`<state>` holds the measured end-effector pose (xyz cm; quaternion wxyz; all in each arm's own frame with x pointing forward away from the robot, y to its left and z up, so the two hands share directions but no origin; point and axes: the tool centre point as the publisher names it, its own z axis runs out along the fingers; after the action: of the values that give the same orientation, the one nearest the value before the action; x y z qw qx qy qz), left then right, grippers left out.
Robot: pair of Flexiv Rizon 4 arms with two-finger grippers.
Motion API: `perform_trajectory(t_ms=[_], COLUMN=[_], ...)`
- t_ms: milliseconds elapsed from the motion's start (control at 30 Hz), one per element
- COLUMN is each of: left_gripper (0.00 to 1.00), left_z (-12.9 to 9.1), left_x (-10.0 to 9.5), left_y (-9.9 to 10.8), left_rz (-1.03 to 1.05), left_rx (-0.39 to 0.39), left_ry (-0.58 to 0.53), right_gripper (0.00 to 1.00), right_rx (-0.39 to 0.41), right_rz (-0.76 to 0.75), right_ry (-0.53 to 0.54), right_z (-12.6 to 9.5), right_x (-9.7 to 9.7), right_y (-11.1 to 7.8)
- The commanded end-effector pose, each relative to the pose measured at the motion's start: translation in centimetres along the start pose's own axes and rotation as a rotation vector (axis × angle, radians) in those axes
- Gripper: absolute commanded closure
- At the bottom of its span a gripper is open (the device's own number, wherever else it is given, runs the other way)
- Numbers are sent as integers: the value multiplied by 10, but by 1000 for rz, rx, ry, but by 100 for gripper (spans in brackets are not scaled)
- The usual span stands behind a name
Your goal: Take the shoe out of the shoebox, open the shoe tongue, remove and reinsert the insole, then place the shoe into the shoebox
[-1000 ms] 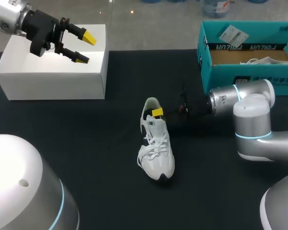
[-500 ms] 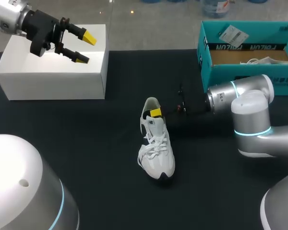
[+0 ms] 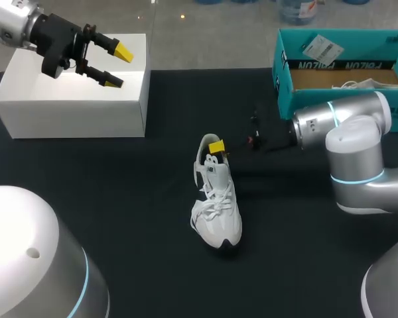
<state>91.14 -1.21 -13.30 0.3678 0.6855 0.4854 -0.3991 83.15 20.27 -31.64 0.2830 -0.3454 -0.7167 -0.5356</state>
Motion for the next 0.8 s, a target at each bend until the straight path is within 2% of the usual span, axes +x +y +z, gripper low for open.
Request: perform_trajectory(t_ms=[33, 233, 433, 600, 633, 667, 700, 733, 800], left_gripper=[0, 0, 0, 0, 0, 0, 0, 0, 0], left_z=[0, 0, 0, 0, 0, 0, 0, 0, 0], left_x=[0, 0, 0, 0, 0, 0, 0, 0, 0], left_y=[-1, -1, -1, -1, -1, -1, -1, -1, -1], left_rz=[1, 1, 1, 1, 1, 1, 1, 1, 1], left_rx=[-1, -1, -1, -1, -1, -1, -1, -1, -1], left_ry=[3, 3, 3, 3, 3, 3, 3, 3, 3], right_gripper=[0, 0, 0, 0, 14, 51, 65, 100, 100], right_rx=[14, 30, 39, 77, 81, 85, 88, 107, 136], right_rz=[14, 57, 70, 100, 112, 128, 148, 187, 251], right_ry=[-76, -164, -165, -220, -228, -243, -258, -295, -362], right_z=[-11, -21, -17, -16, -16, -16, -16, -16, -16], right_x=[15, 29, 30, 35, 35, 36, 36, 37, 38], right_y=[4, 13, 19, 24, 25, 25, 25, 25, 25])
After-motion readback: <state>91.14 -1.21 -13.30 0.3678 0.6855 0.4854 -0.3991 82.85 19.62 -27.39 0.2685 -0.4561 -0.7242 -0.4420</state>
